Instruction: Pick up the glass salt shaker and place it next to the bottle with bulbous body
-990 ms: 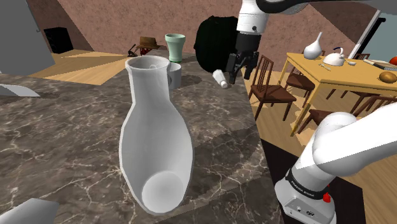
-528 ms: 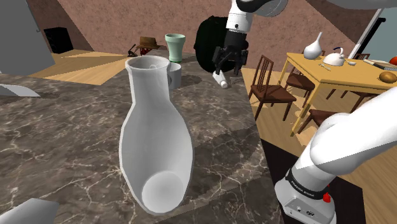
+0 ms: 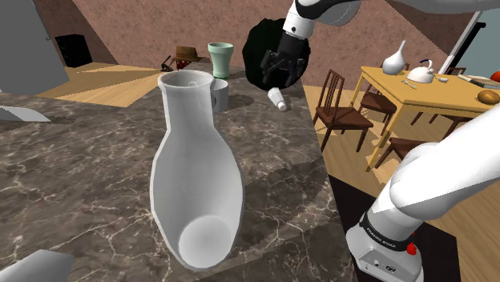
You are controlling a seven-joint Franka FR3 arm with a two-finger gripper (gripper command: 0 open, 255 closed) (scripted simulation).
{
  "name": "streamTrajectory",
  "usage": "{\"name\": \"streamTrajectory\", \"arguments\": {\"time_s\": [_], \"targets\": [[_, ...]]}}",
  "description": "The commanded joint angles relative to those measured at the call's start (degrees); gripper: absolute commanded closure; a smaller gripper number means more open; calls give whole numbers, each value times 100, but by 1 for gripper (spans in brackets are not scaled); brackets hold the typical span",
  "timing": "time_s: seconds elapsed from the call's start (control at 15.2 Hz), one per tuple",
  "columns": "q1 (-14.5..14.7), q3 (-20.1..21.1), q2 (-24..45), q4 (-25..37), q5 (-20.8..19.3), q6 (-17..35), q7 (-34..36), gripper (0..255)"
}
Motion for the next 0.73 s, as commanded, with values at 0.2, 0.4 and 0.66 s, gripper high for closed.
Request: {"name": "streamTrajectory", "arguments": {"time_s": [0.2,0.4,0.66], "targets": [[48,-41,266,-237,10,-503,6,0],[73,-64,266,-237,3,-502,12,0],[57,-161,270,-157,-9,-596,-91,255]]}}
